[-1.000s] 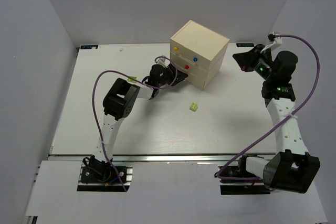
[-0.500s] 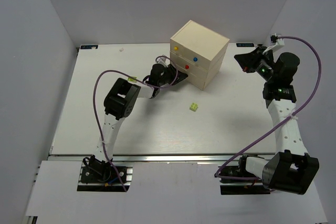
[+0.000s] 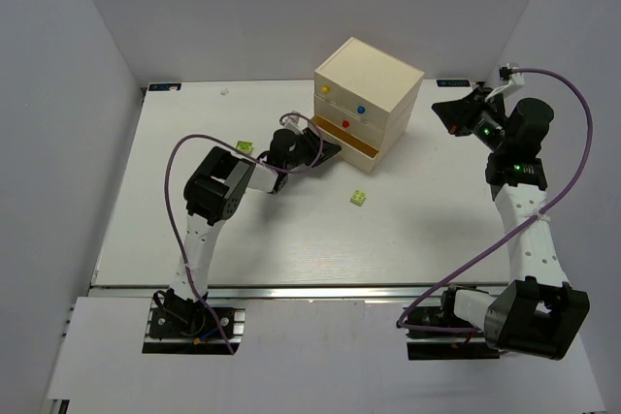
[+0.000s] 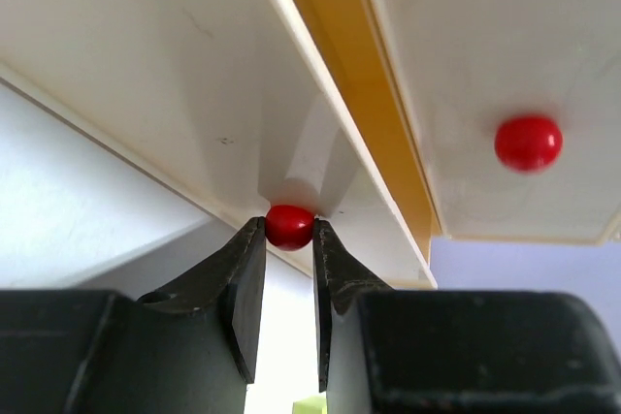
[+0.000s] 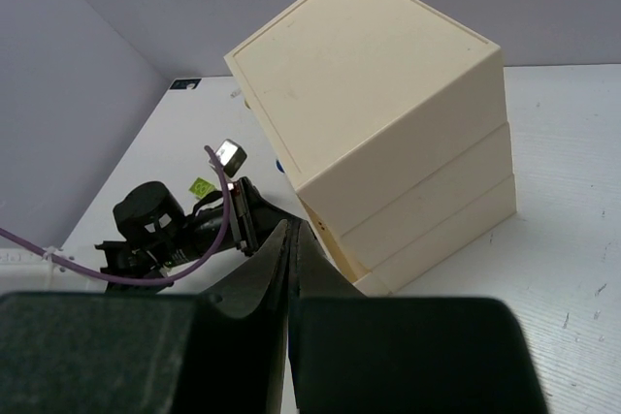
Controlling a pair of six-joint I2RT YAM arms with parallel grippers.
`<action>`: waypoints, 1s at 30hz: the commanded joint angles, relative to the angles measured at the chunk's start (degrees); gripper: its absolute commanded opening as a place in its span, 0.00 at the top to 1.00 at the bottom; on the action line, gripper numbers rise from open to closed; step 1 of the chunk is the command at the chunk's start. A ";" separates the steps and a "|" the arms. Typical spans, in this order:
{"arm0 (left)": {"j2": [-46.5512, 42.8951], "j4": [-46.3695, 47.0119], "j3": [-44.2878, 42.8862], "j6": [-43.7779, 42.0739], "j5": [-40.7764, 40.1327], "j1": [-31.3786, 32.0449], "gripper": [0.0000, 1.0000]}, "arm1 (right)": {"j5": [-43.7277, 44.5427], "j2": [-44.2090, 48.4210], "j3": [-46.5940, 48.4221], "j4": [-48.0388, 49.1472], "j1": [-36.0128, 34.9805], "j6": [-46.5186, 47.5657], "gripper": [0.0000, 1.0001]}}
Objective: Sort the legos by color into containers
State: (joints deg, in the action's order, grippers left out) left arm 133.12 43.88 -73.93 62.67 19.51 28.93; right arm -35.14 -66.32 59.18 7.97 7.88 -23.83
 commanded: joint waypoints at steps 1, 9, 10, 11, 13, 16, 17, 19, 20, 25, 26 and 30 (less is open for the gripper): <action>-5.06 0.68 3.79 -1.59 0.97 -0.28 0.79 | -1.34 0.85 0.06 3.19 0.38 -0.51 1.00; -6.64 -0.55 5.38 -3.17 1.24 -0.80 0.76 | -7.04 -0.47 0.24 3.72 0.21 1.33 0.85; -6.65 -0.55 5.38 -3.17 1.41 -0.80 0.73 | -8.27 -0.65 0.15 3.81 0.21 2.12 0.78; -6.82 -0.63 5.46 -3.26 1.50 -0.80 0.69 | -9.41 -0.82 0.24 3.90 0.12 2.74 0.73; -7.17 -1.34 5.46 -3.78 1.41 -0.80 0.67 | -12.67 -1.17 -0.20 5.13 0.03 3.71 0.64; -7.52 -2.48 5.20 -4.14 1.32 -0.80 0.74 | -13.91 -2.14 -0.20 5.83 -0.06 3.18 0.64; -7.44 -2.57 5.20 -4.23 1.32 -0.80 0.79 | -13.99 -2.32 -0.20 5.57 -0.06 3.27 0.64; -7.26 -3.09 4.85 -4.31 1.59 -0.80 0.82 | -14.17 -2.84 0.32 4.96 0.03 4.31 0.64; -7.09 -3.53 4.50 -4.32 1.59 -0.80 0.83 | -14.52 -2.93 0.67 4.52 -0.32 5.28 0.64; -5.68 -5.29 2.21 -4.93 2.38 -0.80 0.84 | -20.24 -12.93 12.69 -16.54 -5.93 27.30 0.96; -5.68 -5.29 2.30 -4.84 2.46 -0.80 0.84 | -18.23 -15.04 18.55 -20.84 -7.77 35.96 1.00; -6.03 -5.47 2.48 -5.02 2.46 -0.80 0.84 | -5.61 -21.74 27.57 -33.63 -15.67 49.76 1.00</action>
State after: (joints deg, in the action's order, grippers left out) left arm 129.88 41.41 -70.78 59.11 20.80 28.45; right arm -48.60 -87.18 81.60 -12.95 -2.90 9.37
